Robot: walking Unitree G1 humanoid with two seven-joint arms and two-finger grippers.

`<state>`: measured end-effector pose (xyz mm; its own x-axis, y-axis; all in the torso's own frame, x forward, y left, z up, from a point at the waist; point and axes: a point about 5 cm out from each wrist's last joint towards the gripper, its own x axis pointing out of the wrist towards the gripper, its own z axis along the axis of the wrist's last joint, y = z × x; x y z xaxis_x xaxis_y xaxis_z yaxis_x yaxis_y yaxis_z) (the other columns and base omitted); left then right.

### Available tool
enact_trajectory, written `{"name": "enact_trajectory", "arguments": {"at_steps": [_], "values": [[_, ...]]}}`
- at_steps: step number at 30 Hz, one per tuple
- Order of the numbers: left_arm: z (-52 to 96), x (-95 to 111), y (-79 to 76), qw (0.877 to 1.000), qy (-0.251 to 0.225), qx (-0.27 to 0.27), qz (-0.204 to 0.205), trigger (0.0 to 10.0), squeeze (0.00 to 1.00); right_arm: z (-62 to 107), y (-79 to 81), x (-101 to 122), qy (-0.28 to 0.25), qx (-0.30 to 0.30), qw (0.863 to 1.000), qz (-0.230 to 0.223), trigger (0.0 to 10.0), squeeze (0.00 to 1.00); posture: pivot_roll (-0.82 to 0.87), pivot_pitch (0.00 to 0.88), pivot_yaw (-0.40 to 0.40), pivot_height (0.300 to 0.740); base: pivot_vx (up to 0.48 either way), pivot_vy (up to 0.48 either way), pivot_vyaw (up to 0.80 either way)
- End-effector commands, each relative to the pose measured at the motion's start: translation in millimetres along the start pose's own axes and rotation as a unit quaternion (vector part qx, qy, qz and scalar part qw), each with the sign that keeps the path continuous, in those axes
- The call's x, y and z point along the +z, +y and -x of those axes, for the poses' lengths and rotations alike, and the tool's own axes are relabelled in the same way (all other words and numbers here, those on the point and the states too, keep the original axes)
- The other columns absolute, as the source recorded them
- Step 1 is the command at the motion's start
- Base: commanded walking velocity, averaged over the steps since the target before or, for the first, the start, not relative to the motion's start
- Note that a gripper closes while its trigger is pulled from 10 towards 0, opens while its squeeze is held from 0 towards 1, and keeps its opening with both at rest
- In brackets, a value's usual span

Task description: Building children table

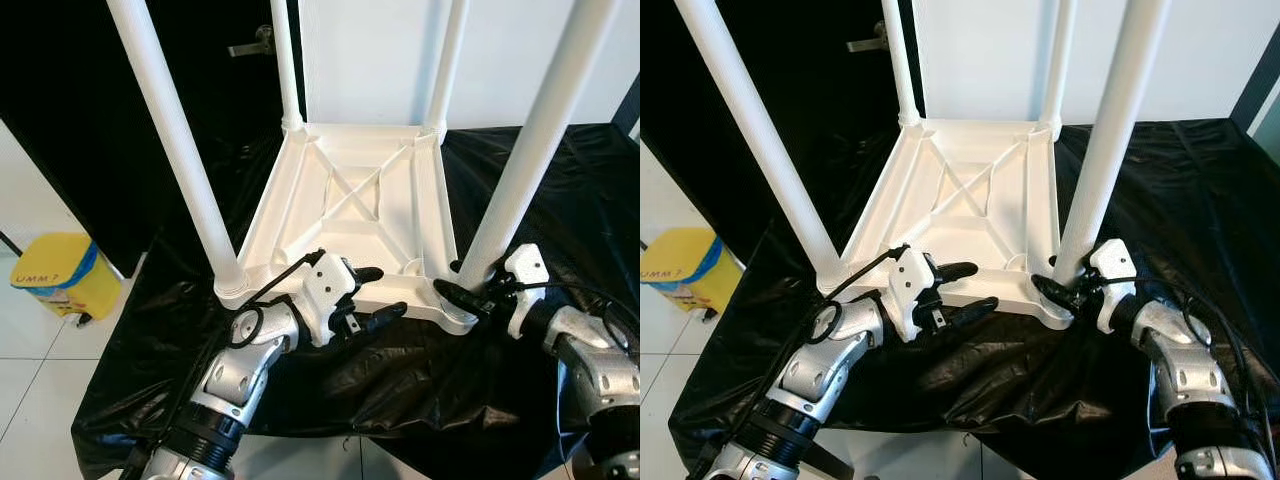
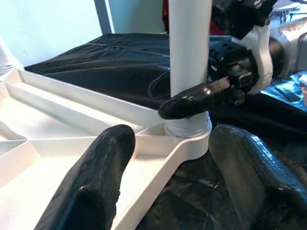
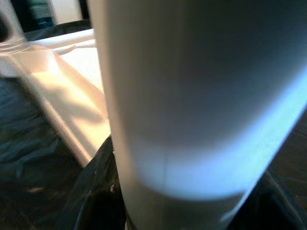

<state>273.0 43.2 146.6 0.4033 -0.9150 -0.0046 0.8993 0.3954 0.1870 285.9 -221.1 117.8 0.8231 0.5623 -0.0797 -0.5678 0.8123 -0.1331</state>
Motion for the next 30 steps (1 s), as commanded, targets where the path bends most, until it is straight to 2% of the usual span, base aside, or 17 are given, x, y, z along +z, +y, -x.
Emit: {"name": "enact_trajectory", "arguments": {"at_steps": [1,7,9,10,11,12,15,17,18,19,21,22,23,25,30], "values": [[0.3,-5.2,-0.1,1.0,0.011,0.007,0.009,10.0,0.0,3.2,3.6,-12.0,0.027,-0.041,0.999,-0.022,10.0,0.0,-0.21,0.0,0.041,0.74,0.0,0.0,0.0],[0.4,-6.2,-2.3,1.0,0.011,0.008,0.011,10.0,0.0,3.1,17.6,-15.8,0.022,-0.131,0.99,-0.037,10.0,0.0,-0.21,0.0,0.035,0.74,0.0,0.0,0.0],[0.4,-6.2,-2.3,1.0,0.011,0.008,0.011,10.0,0.0,3.1,17.6,-15.8,0.022,-0.131,0.99,-0.037,10.0,0.0,-0.21,0.0,0.035,0.74,0.0,0.0,0.0],[0.6,-6.3,-2.7,1.0,0.011,0.008,0.012,10.0,0.0,2.2,20.9,-16.6,0.021,-0.163,0.985,-0.048,10.0,0.0,-0.21,0.001,0.034,0.74,0.0,0.0,0.0],[0.6,-6.3,-2.7,1.0,0.011,0.008,0.012,10.0,0.0,2.2,20.9,-16.6,0.021,-0.163,0.985,-0.048,10.0,0.0,-0.21,0.001,0.034,0.74,0.0,0.0,0.0],[1.1,-6.5,-2.8,1.0,0.011,0.008,0.013,10.0,0.0,0.9,25.5,-17.5,0.022,-0.199,0.978,-0.059,10.0,0.0,-0.21,0.004,0.032,0.74,0.0,0.0,0.0],[1.7,-6.5,-2.7,1.0,0.011,0.009,0.014,10.0,0.0,-1.6,32.4,-18.4,0.022,-0.229,0.971,-0.07,10.0,0.0,-0.2,0.007,0.029,0.74,0.0,0.0,0.0],[2.4,-6.4,-2.4,1.0,0.011,0.011,0.014,10.0,0.0,-7.4,47.0,-19.3,0.022,-0.28,0.955,-0.089,10.0,0.0,-0.19,0.017,0.022,0.74,0.0,0.0,0.0],[2.4,-6.4,-2.4,1.0,0.011,0.011,0.014,10.0,0.0,-7.4,47.0,-19.3,0.022,-0.28,0.955,-0.089,10.0,0.0,-0.19,0.017,0.022,0.74,0.0,0.0,0.0],[2.4,-6.2,-2.2,1.0,0.011,0.012,0.015,10.0,0.0,-10.5,54.0,-18.6,0.021,-0.309,0.946,-0.093,10.0,0.0,-0.19,0.018,0.021,0.74,0.0,0.0,0.0],[2.4,-6.2,-2.2,1.0,0.011,0.012,0.015,10.0,0.0,-10.5,54.0,-18.6,0.021,-0.309,0.946,-0.093,10.0,0.0,-0.19,0.018,0.021,0.74,0.0,0.0,0.0],[2.6,-5.6,-2.1,1.0,0.01,0.014,0.016,10.0,0.0,-14.9,60.5,-18.3,0.022,-0.34,0.934,-0.104,10.0,0.0,-0.18,0.023,0.016,0.74,0.0,0.0,0.0],[2.6,-5.6,-2.1,1.0,0.01,0.014,0.016,10.0,0.0,-14.9,60.5,-18.3,0.022,-0.34,0.934,-0.104,10.0,0.0,-0.18,0.023,0.016,0.74,0.0,0.0,0.0],[2.7,-4.9,-2.6,1.0,0.008,0.017,0.018,10.0,0.0,-28.4,71.9,-13.0,0.013,-0.343,0.931,-0.126,10.0,0.0,-0.18,0.033,0.011,0.74,0.0,0.0,0.0],[2.6,-4.8,-4.4,1.0,0.007,0.017,0.021,10.0,0.0,-33.2,77.6,-8.8,0.008,-0.327,0.936,-0.128,10.0,0.0,-0.18,0.046,0.01,0.74,0.0,0.0,0.0]]}}
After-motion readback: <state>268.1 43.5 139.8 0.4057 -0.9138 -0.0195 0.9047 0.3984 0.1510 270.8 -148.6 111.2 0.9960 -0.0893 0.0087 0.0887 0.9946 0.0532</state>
